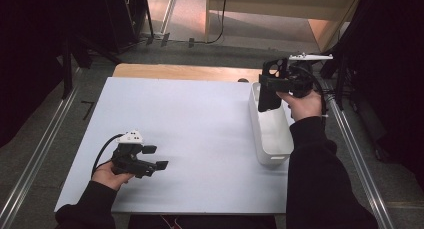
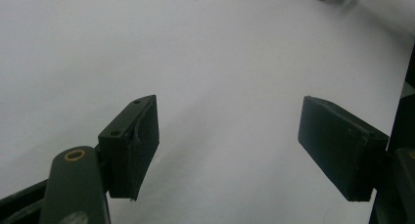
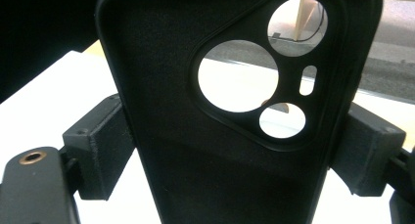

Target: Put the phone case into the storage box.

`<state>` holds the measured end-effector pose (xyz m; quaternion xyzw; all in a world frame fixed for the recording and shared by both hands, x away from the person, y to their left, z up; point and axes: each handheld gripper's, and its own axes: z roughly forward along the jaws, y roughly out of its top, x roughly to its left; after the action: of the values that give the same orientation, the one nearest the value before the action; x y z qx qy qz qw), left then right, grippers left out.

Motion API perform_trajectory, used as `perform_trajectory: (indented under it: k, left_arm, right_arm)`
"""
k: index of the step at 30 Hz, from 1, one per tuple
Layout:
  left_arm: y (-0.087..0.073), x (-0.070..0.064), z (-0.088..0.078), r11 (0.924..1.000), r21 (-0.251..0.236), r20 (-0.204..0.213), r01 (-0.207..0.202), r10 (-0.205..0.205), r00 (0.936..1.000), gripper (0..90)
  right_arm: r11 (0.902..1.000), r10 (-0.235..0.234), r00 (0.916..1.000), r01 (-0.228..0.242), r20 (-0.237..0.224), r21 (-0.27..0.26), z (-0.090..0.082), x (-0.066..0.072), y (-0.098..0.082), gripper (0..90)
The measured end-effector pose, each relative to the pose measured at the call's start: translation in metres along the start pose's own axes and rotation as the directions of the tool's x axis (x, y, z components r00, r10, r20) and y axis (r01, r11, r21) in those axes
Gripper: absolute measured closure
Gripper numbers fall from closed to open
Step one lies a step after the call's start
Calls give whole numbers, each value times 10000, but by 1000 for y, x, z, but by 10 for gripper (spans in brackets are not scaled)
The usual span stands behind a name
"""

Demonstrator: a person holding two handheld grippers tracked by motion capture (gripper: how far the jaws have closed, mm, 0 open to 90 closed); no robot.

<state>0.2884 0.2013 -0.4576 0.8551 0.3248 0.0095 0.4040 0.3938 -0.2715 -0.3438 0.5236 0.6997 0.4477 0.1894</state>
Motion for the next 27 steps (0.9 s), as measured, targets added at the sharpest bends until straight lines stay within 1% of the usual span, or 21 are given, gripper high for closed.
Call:
perform_trajectory:
  k: [2,7,10,12,16,18,21,27]
  left_arm:
    - [0,0,0,10000,50,-44,-54,55,10000,231]
    - [0,0,0,10000,-2,31,-35,35,10000,231]
    - [0,0,1,10000,34,53,-76,76,10000,231]
    - [0,0,1,10000,49,72,-43,42,10000,231]
    - [0,0,1,10000,85,64,-45,44,10000,231]
    - [0,0,1,10000,63,92,-32,32,10000,231]
    - [0,0,1,10000,48,95,-20,19,10000,231]
    - [1,-1,1,9999,90,95,-58,58,9999,231]
  right_arm:
    - [10000,20,9999,-19,146,-17,2,-2,1,122]
    - [10000,-18,9990,19,455,-9,7,-7,6,122]
    - [9998,115,9982,-104,588,-184,9,-9,9,122]
    - [9997,98,9977,-82,668,-240,11,-10,11,123]
    - [9996,55,9960,-30,893,-291,16,-12,15,122]
    - [9993,201,9954,-170,940,-331,19,-14,17,122]
    - [9995,125,9932,-89,1160,-313,25,-16,20,122]
    - [9987,391,9902,-344,1344,-372,36,-21,23,122]
